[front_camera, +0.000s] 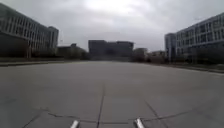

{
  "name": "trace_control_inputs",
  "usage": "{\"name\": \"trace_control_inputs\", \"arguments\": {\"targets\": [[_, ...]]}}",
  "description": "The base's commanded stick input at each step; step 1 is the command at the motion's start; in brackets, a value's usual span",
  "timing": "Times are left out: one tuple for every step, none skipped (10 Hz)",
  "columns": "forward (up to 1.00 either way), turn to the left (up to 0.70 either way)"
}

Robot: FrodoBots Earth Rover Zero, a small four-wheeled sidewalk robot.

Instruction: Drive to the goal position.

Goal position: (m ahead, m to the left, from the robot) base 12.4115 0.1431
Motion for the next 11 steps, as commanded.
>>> {"name": "trace_control_inputs", "arguments": {"targets": [[1.00,-0.34],[1.00,-0.34],[1.00,-0.34],[1.00,-0.34],[1.00,-0.34],[1.00,-0.26],[1.00,0.06],[1.00,0.06],[1.00,0.06],[1.00,0.06],[1.00,0.06]]}}
